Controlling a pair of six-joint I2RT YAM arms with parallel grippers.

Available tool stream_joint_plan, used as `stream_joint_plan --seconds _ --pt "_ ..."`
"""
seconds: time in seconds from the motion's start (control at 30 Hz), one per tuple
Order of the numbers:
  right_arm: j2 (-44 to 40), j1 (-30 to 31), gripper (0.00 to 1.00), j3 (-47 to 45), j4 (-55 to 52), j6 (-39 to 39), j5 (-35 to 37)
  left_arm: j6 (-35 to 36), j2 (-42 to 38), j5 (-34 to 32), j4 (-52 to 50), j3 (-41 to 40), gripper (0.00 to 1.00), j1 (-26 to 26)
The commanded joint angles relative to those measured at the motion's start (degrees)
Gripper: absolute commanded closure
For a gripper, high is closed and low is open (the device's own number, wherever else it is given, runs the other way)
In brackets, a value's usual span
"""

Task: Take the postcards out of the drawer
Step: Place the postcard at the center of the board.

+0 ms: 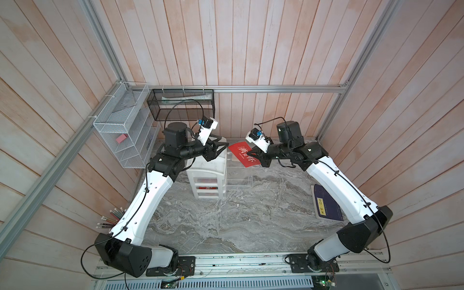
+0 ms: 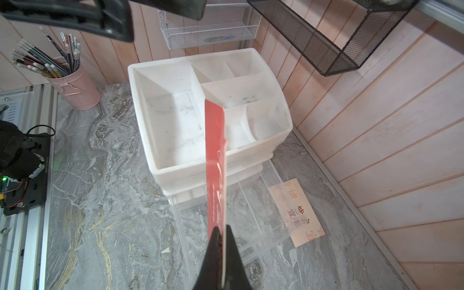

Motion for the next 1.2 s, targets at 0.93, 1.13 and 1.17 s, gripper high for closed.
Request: stream_joint_plan --seconds 0.93,1.13,1.17 --pt "4.8 1.4 1.0 6.0 -5.4 -6.6 -14.1 8.5 1.7 5.6 -5.4 1.0 0.65 -4.2" --pt "5.1 1.3 1.0 5.9 -5.1 -6.4 -13.9 8.6 1.9 5.5 -5.2 0.6 0.8 -4.2" --pt "5.1 1.3 1.0 5.9 -5.0 -6.3 -14.0 8.6 2.0 5.6 -5.2 0.6 0.83 -4.2"
